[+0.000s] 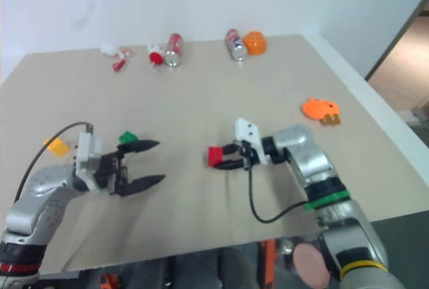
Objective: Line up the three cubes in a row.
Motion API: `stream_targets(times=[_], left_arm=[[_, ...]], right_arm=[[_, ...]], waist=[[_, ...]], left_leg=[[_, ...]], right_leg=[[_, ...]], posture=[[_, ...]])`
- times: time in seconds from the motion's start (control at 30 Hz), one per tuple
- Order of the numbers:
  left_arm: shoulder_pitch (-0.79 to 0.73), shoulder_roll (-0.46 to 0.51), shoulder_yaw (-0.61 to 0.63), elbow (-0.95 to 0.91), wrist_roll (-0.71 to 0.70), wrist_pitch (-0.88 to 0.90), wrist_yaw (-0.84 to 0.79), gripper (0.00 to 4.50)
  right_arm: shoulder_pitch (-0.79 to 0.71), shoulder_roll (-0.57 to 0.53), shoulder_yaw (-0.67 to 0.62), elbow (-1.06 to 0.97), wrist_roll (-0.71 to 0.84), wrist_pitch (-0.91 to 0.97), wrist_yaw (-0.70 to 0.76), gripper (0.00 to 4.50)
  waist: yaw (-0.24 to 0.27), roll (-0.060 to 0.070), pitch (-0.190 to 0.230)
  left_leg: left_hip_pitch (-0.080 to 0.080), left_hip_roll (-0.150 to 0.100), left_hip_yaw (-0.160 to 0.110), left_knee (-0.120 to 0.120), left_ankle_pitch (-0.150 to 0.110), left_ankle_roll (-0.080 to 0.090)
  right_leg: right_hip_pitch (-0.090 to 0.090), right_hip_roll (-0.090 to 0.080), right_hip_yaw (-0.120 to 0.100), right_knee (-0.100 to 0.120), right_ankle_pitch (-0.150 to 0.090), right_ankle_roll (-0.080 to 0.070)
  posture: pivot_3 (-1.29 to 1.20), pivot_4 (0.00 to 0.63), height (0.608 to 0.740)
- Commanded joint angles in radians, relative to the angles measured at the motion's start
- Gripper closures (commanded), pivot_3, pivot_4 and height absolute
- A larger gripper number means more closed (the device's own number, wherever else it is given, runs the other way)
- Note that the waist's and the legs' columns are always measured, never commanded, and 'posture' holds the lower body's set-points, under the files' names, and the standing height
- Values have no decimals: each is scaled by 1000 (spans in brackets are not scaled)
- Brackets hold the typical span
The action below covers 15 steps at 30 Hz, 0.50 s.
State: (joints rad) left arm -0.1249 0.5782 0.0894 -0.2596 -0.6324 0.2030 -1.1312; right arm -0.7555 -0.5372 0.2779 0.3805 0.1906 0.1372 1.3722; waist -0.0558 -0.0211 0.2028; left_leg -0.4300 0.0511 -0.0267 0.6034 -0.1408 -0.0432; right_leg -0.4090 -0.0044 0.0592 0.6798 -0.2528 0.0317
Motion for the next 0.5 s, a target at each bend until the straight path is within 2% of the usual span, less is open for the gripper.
stream_targets(times=[0.03, 0.3, 0.5], left_arm=[[46, 38, 69, -71, -20, 2, 21, 0], [157, 61, 156, -111, -19, -10, 63, 0], [170, 64, 170, -142, -36, 2, 92, 0]], right_arm=[[-77, 25, -13, 83, -4, -75, 39, 3282], [-59, 32, 7, 166, -45, -202, 112, 3282], [-23, 13, -11, 214, -74, -260, 119, 3282]], waist=[[1, 0, 0], [10, 0, 0], [9, 0, 0]], left_leg=[[0, 0, 0, 0, 0, 0], [0, 0, 0, -2, -2, -3], [0, 0, 0, -2, -2, -3]], right_leg=[[0, 0, 0, 0, 1, 1], [0, 0, -1, 0, -2, -2], [0, 0, 0, 0, -2, -2]], posture=[[0, 150, 740], [0, 150, 740], [0, 150, 740]])
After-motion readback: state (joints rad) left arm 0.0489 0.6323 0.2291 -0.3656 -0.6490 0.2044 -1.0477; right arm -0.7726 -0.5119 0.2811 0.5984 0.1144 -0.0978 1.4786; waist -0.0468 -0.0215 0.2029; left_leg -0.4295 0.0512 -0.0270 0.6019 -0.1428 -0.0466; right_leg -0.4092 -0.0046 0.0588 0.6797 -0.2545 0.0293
